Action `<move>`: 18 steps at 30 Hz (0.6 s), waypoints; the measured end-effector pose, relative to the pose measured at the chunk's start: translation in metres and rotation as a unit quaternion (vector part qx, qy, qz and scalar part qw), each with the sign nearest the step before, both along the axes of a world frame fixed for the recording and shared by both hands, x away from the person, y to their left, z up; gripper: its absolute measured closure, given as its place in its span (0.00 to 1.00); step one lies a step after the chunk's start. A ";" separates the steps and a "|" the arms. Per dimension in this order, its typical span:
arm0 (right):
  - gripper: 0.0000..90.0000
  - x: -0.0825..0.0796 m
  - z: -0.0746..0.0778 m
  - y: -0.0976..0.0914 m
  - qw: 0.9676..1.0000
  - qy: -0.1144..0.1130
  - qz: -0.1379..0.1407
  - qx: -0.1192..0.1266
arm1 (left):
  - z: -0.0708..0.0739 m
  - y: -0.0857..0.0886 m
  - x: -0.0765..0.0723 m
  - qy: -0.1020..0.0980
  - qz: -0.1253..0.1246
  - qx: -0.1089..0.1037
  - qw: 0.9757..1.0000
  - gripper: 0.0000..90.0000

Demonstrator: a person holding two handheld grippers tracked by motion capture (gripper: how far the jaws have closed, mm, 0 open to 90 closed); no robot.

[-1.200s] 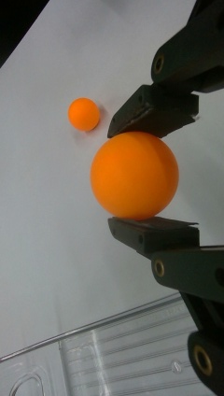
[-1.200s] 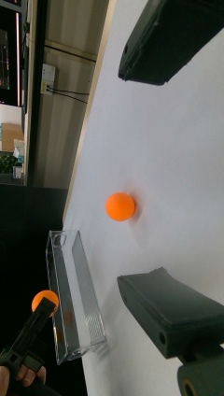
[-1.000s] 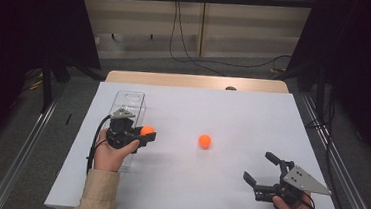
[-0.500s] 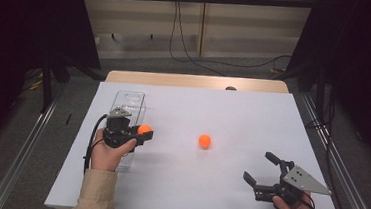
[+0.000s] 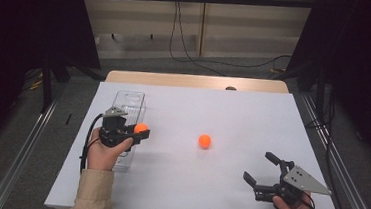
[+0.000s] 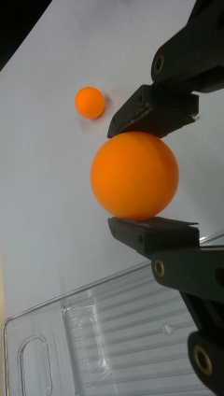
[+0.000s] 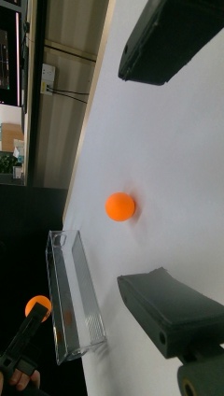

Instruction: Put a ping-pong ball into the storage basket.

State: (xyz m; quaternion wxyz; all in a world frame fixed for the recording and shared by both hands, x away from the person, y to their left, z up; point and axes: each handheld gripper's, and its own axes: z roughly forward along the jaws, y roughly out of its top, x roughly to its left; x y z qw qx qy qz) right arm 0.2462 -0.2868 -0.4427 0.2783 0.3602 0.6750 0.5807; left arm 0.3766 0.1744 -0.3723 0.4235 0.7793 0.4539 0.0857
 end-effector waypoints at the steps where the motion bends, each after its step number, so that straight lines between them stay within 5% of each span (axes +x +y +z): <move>1: 0.03 0.000 0.000 0.000 1.000 0.000 0.000 0.000 | 0.000 0.001 0.000 -0.001 0.001 0.001 1.000 0.57; 18: 0.03 0.000 0.000 0.000 1.000 -0.001 0.000 0.000 | 0.001 0.010 0.001 -0.005 0.012 0.005 1.000 0.57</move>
